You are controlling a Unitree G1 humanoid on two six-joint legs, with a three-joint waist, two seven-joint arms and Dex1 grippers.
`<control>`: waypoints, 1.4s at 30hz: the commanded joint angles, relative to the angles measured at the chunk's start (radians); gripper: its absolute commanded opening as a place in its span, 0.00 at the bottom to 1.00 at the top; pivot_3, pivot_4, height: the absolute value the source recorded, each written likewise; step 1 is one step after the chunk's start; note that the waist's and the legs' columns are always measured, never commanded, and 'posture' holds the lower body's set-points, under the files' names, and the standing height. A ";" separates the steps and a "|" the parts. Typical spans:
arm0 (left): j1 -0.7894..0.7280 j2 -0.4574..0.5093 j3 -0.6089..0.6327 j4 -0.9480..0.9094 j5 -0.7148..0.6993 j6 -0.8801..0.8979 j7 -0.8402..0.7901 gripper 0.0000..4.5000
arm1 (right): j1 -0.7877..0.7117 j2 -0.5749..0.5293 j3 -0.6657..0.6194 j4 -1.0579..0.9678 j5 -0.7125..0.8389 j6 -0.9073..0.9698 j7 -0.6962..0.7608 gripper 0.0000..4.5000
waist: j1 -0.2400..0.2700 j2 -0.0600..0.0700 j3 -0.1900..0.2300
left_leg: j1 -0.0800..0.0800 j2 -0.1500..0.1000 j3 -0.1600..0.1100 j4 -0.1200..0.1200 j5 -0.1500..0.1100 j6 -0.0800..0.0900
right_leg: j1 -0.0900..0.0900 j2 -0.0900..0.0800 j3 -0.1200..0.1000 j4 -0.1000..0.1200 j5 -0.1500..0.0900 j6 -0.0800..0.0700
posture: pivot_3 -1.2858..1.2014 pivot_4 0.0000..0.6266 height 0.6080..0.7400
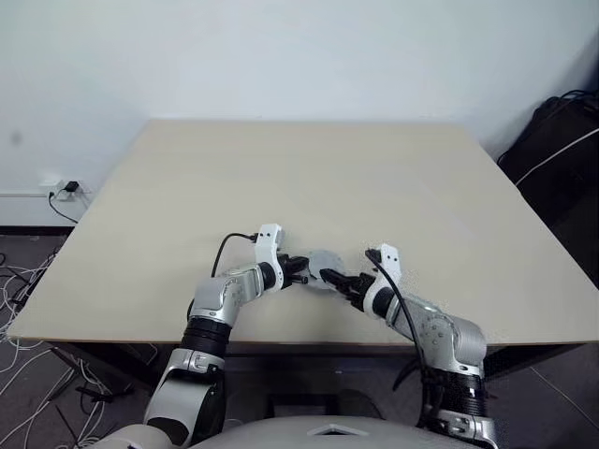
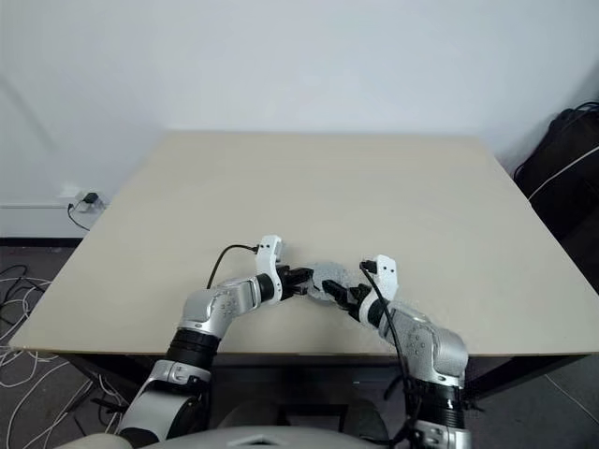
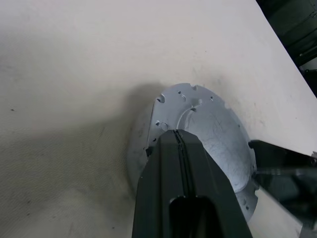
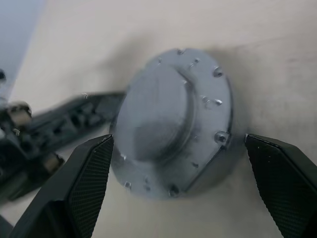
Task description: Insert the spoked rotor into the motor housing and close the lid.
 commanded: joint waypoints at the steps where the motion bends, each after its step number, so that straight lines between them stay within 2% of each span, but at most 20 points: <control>1: 0.013 0.005 -0.017 0.011 0.016 0.029 0.010 0.00 | -0.043 0.038 -0.059 0.036 0.066 0.023 -0.031 0.99 | -0.001 0.000 0.000 | 0.000 0.000 0.000 0.000 0.000 0.000 | 0.000 0.000 0.000 0.000 0.000 0.000 | 0.52 0.00 1.00; 8: 0.018 0.005 -0.013 0.004 0.014 0.027 0.011 0.00 | -0.075 0.095 -0.153 0.143 0.163 0.088 -0.082 0.99 | -0.008 0.003 -0.002 | 0.000 0.000 0.000 -0.001 0.001 0.001 | 0.000 0.000 0.000 0.001 0.000 0.000 | 0.52 0.00 1.00; 16: 0.024 0.009 -0.016 -0.007 0.012 0.035 0.012 0.00 | -0.073 0.115 -0.198 0.161 0.306 0.176 -0.046 0.99 | -0.019 0.006 -0.004 | 0.001 0.000 0.000 -0.001 0.002 0.003 | 0.000 0.000 0.000 0.001 0.000 0.001 | 0.52 0.00 1.00; 30: 0.024 0.009 -0.019 0.000 0.014 0.032 0.015 0.00 | -0.066 0.124 -0.195 0.161 0.343 0.185 -0.061 0.99 | -0.022 0.006 -0.004 | 0.000 0.000 0.000 -0.002 0.002 0.003 | 0.000 0.000 0.000 0.001 0.000 0.001 | 0.52 0.00 1.00; 33: 0.023 0.010 -0.018 0.001 0.014 0.032 0.016 0.00 | -0.061 0.132 -0.205 0.155 0.353 0.166 -0.064 0.87 | -0.021 0.007 -0.004 | 0.000 0.000 0.000 -0.002 0.002 0.003 | 0.000 0.000 0.000 0.001 0.000 0.001 | 0.52 0.00 1.00; 38: 0.023 0.012 -0.016 0.000 0.012 0.031 0.017 0.00 | -0.046 0.135 -0.224 0.146 0.381 0.153 -0.073 0.51 | -0.020 0.007 -0.004 | -0.001 0.000 0.000 -0.002 0.002 0.004 | 0.000 0.000 0.000 0.001 0.000 0.001 | 0.52 0.00 1.00; 41: 0.023 0.014 -0.015 0.000 0.012 0.031 0.017 0.00 | -0.035 0.132 -0.221 0.144 0.397 0.148 -0.080 0.37 | -0.018 0.007 -0.004 | -0.002 -0.001 0.000 -0.003 0.002 0.004 | 0.000 0.000 0.000 0.001 0.000 0.001 | 0.52 0.00 1.00; 42: 0.024 0.014 -0.014 0.000 0.012 0.030 0.017 0.00 | -0.030 0.131 -0.218 0.143 0.401 0.149 -0.084 0.37 | -0.017 0.007 -0.004 | -0.002 -0.001 0.000 -0.003 0.002 0.004 | 0.000 -0.001 0.000 0.001 0.000 0.001 | 0.52 0.00 1.00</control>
